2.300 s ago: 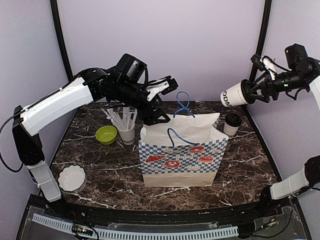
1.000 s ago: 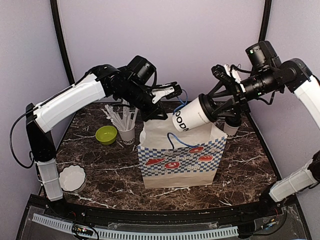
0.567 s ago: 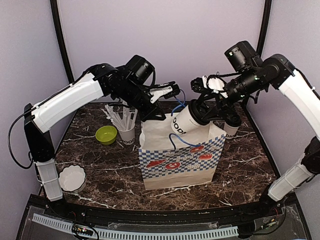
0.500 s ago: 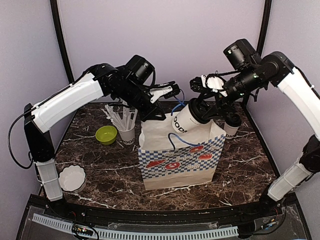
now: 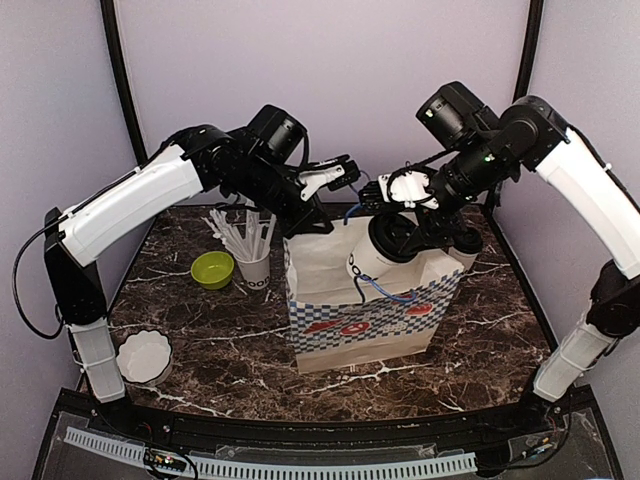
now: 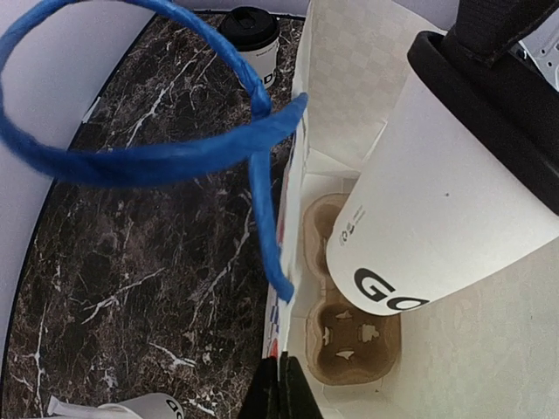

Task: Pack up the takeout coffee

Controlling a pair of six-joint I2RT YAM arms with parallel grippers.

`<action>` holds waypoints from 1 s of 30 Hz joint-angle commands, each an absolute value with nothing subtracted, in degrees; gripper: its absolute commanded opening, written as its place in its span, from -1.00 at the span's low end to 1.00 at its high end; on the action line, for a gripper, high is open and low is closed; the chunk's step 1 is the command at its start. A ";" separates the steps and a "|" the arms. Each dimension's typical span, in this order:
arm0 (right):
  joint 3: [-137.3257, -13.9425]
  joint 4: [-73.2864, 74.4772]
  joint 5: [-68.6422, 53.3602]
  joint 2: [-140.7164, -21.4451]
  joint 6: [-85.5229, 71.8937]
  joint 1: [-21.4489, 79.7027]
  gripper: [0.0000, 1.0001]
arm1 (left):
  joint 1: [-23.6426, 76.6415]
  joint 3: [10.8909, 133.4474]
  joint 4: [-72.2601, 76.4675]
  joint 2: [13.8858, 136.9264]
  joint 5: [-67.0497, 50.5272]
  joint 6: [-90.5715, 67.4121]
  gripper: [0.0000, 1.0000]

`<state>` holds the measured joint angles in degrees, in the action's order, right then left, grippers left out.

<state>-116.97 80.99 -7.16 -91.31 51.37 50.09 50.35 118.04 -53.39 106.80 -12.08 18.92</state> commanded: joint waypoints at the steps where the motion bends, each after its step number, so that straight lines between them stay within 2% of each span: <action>1: -116.47 81.17 -2.98 -91.32 49.87 51.53 -0.13 | 50.20 119.97 -51.75 104.11 -10.13 21.01 -1.00; 4: -116.45 81.20 -1.48 -91.36 48.67 51.88 -0.13 | 50.21 121.30 -52.24 104.95 -9.62 21.55 -0.98; 6: -116.32 81.21 -0.35 -91.11 47.76 52.35 -0.13 | 50.22 121.97 -52.55 105.29 -9.63 21.40 -0.70; 7: -116.17 81.21 -0.23 -90.97 47.32 52.56 -0.13 | 50.20 122.11 -52.64 105.34 -9.65 21.34 -0.50; 9: -115.52 81.21 2.63 -90.57 46.25 53.45 -0.13 | 50.19 122.63 -52.71 105.14 -9.37 21.14 -0.27; 14: -112.51 81.18 5.59 -88.88 43.08 55.81 -0.09 | 50.21 121.00 -49.95 101.26 -8.69 21.29 0.12; 18: -110.33 81.25 7.39 -87.69 40.78 58.13 -0.10 | 50.12 114.66 -40.58 95.18 -5.24 19.85 0.49; 24: -104.68 81.21 9.27 -84.52 37.11 62.81 -0.09 | 46.00 102.15 -22.56 89.06 4.06 16.52 0.57; 30: -97.76 81.21 10.27 -80.74 32.66 65.89 -0.06 | 40.72 98.22 -16.34 88.75 2.40 14.16 0.57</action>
<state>-101.19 81.12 8.88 -83.66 36.40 64.73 43.13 99.96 -23.59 88.36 1.41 16.62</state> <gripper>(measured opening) 0.680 0.787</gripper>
